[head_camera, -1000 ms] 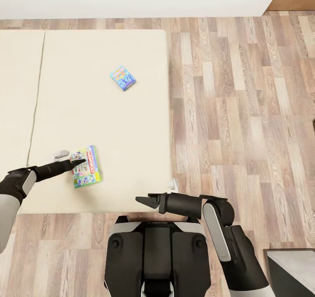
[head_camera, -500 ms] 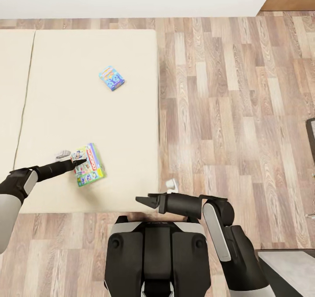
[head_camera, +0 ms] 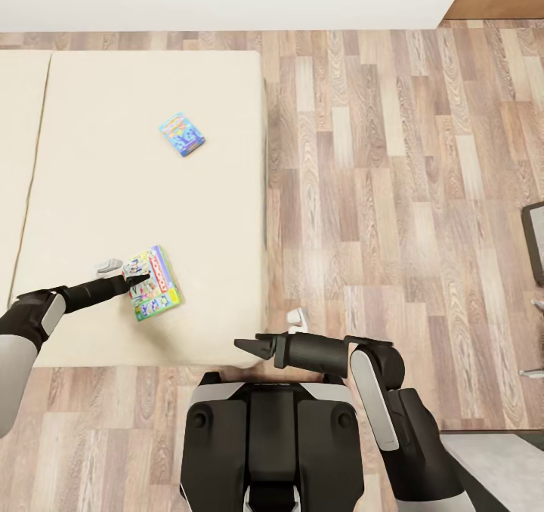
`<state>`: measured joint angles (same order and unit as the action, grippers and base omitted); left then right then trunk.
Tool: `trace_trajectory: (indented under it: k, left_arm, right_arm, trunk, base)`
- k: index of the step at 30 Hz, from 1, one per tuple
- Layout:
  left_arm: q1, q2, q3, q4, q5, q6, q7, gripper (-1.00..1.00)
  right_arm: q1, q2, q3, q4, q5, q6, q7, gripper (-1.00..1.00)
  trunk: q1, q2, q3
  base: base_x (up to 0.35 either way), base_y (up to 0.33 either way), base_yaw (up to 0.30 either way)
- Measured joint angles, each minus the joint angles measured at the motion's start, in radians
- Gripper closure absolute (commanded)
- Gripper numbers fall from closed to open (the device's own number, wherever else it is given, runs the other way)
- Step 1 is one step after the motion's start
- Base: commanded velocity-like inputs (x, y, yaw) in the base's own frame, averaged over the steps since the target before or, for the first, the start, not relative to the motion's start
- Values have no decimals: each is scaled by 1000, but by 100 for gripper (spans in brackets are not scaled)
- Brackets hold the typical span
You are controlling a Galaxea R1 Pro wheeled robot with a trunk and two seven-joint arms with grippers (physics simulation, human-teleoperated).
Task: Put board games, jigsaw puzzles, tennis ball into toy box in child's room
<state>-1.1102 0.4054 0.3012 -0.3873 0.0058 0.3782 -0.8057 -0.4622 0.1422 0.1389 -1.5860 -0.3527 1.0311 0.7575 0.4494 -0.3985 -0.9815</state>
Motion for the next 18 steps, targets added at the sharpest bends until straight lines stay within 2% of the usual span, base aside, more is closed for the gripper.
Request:
trace_trajectory:
  k: [9, 18]
  left_arm:
    - [0, 0, 0, 0, 1, 0, 0, -100]
    - [0, -1, 0, 0, 1, -1, 0, -100]
  right_arm:
    - [0, 0, 0, 0, 0, 0, 0, -100]
    - [0, 0, 0, 0, 0, 0, 0, -100]
  trunk:
    - [0, 0, 0]
    - [0, 0, 0]
  base:
    - [0, -214, 0]
    - [0, -132, 0]
